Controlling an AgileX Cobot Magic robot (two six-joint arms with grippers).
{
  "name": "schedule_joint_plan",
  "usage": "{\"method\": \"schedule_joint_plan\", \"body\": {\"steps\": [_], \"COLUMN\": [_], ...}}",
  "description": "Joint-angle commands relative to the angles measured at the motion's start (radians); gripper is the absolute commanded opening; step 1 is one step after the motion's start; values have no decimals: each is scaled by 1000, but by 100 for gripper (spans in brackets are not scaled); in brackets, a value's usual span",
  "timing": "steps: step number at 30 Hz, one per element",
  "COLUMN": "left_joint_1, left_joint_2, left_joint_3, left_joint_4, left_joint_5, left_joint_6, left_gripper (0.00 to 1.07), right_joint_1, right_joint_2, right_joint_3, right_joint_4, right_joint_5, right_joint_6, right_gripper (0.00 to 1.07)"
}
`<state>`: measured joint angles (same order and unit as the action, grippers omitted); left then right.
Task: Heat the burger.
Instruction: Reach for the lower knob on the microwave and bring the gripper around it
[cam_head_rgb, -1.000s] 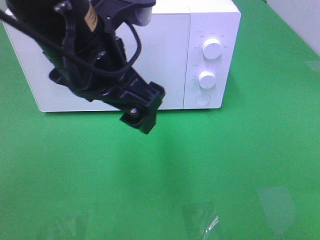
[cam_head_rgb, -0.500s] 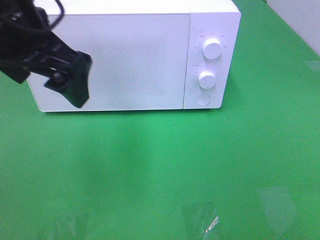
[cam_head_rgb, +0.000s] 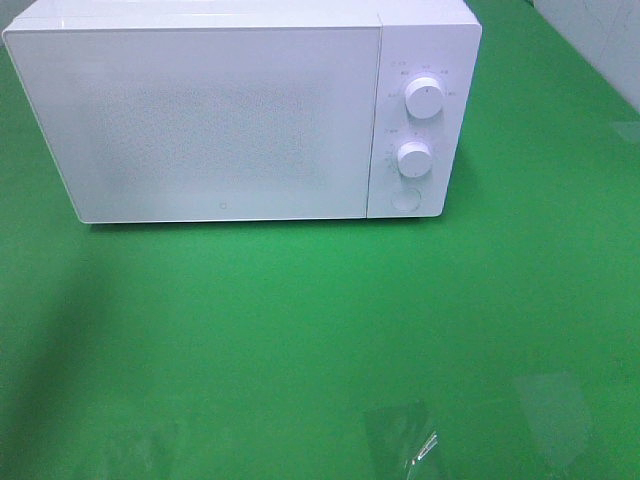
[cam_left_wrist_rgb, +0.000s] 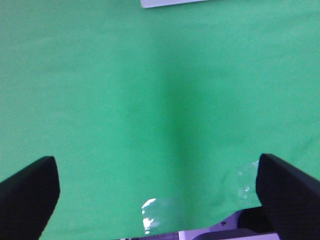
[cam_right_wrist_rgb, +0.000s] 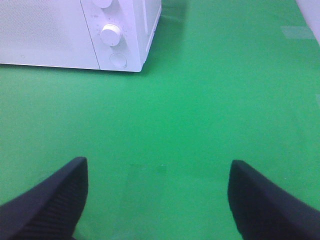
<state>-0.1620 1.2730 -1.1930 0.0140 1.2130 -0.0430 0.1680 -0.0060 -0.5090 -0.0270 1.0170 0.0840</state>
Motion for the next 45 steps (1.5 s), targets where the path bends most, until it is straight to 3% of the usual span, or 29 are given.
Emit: {"method": "schedule_joint_plan", "body": {"steps": [1,4,6,8,13,17,26,37,45], "left_joint_1": [99,134,174,174,174,174,174,174,174], "left_joint_2": [-104,-155,-272,-328,-425,-679,-992,-1265,-1303], "left_joint_3": [152,219,360,415,485,560,662,694,694], "left_joint_4": [-14,-14,-14,-14,-19,-25,-27,-40,-48], "left_joint_5": [56,28,-7,-9,-11,-61,-108,-175,-174], "left_joint_6": [43,43,64,84,115,169,175,174,172], "left_gripper": [100,100,100,100,100,100,100,100,100], "right_joint_1": [-6,-6,-6,-6,-6,-6,-6,-6,-6], "right_joint_2": [-23,-23,-23,-23,-23,-23,-23,-23,-18], "right_joint_3": [1,1,1,1,1,1,1,1,1], "right_joint_4": [-5,-5,-5,-5,-5,-5,-5,-5,-5], "right_joint_5": [-15,-15,-15,-15,-15,-15,-15,-15,-15], "right_joint_6": [5,5,5,6,6,6,5,6,5], "right_gripper": [75,75,75,75,75,75,75,75,75]}}
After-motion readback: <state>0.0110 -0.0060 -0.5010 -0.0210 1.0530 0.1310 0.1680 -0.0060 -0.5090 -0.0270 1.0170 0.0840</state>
